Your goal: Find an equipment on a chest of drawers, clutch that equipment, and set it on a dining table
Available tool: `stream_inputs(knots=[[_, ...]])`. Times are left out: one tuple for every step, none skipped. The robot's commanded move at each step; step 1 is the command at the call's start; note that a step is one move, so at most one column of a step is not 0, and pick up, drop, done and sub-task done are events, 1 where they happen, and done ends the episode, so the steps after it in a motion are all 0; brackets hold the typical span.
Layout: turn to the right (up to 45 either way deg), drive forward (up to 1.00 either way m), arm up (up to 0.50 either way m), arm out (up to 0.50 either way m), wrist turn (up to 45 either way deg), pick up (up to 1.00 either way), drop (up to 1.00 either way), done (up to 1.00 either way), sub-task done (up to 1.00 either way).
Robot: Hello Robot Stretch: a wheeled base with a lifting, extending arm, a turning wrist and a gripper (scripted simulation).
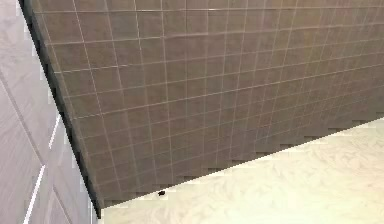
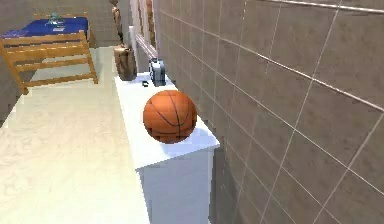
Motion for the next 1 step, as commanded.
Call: stream_inputs(knots=[[0.0, 0.25, 0.00, 0.00, 0.0, 0.00, 0.00, 0.00, 0.00]])
